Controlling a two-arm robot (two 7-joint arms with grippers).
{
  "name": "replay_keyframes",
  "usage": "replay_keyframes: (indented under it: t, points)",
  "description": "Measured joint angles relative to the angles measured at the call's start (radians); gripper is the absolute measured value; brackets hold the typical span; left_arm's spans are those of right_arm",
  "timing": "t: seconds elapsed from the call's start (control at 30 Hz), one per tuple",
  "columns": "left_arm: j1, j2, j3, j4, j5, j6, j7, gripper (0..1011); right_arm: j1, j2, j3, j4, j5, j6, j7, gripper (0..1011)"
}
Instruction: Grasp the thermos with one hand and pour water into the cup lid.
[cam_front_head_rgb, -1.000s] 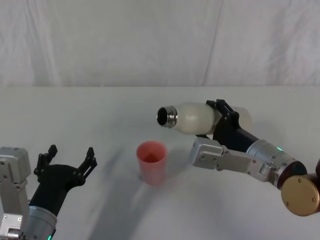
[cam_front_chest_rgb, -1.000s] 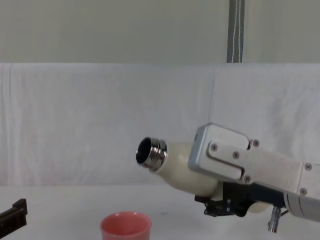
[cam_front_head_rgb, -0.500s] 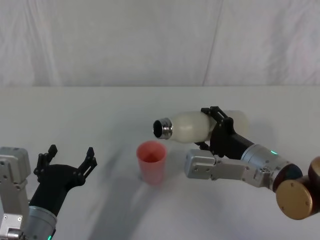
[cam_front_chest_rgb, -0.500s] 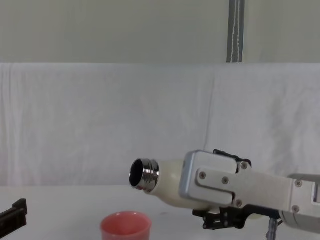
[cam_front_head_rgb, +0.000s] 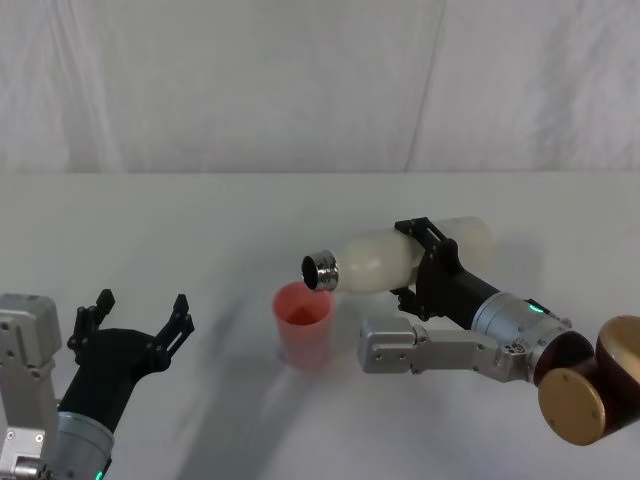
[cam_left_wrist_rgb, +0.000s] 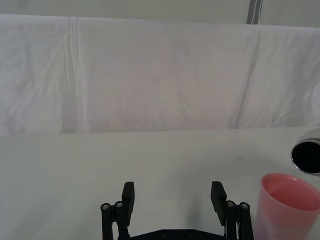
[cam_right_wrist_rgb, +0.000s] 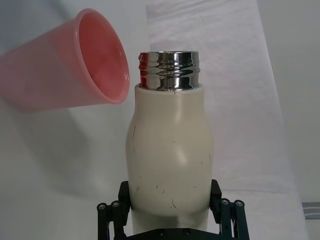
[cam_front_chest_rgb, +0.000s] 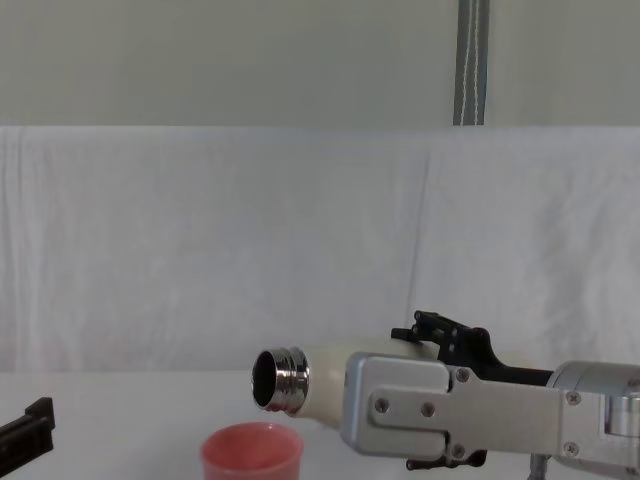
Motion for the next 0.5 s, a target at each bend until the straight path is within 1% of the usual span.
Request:
replay_keyframes:
  t: [0.3,0.5]
  points:
    - [0.000,0.000,0.000,0.000,0.000,0.000,0.000,1001,0.006,0.001,-0.005,0.003,-0.024,0.006,-0.013,951]
    - [0.000,0.000,0.000,0.000,0.000,0.000,0.000,1001,0.009,0.002,-0.006,0.007,-0.043,0.005,-0.038,951]
